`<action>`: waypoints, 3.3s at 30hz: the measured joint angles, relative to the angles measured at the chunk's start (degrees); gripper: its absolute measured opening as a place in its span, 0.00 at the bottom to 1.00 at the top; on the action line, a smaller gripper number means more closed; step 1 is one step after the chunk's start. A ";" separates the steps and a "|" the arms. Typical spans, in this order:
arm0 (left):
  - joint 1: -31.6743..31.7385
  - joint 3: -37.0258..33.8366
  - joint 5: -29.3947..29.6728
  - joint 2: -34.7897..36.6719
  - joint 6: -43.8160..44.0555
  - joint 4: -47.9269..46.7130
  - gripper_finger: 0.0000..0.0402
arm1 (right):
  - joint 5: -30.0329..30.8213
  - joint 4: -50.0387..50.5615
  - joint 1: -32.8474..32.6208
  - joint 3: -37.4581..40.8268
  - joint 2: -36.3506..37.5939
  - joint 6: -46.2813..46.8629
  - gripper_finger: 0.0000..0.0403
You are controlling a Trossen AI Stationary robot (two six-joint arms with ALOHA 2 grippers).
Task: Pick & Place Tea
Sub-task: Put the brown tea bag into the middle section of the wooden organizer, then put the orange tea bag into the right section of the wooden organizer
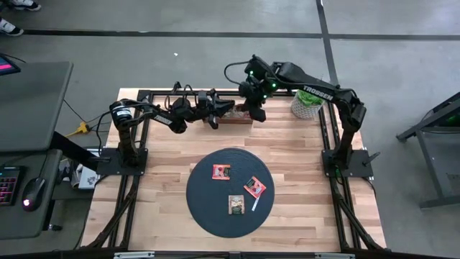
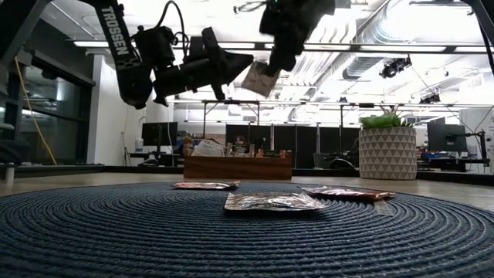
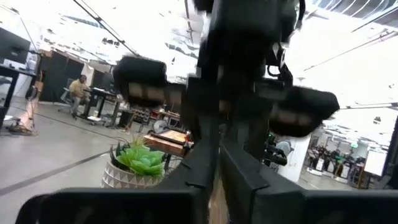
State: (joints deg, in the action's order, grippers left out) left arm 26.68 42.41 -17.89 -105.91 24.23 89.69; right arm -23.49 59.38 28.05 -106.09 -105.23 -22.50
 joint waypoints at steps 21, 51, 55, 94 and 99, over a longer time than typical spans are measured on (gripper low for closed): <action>15.98 -7.71 -17.97 12.39 8.61 0.11 0.45 | 0.58 -11.41 1.64 9.34 -6.78 0.21 0.00; 9.92 -20.57 -17.16 20.26 9.68 -0.28 0.45 | 12.69 1.38 3.48 -16.90 -29.14 -12.16 0.00; 9.99 -20.57 -17.56 20.26 9.45 -0.98 0.45 | 15.53 -0.09 2.98 -16.85 -29.14 -12.71 0.00; 10.04 -20.55 -20.22 20.24 10.83 -1.16 0.45 | 19.16 3.28 0.22 -16.82 -26.84 -9.46 0.35; 10.04 -20.55 -20.47 20.24 10.82 -1.16 0.45 | 19.92 3.92 0.09 -16.82 -21.64 -8.14 0.37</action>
State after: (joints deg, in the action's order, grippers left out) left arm 36.71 21.87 -38.36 -85.67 35.05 88.53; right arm -3.57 63.30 28.14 -122.91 -126.87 -30.64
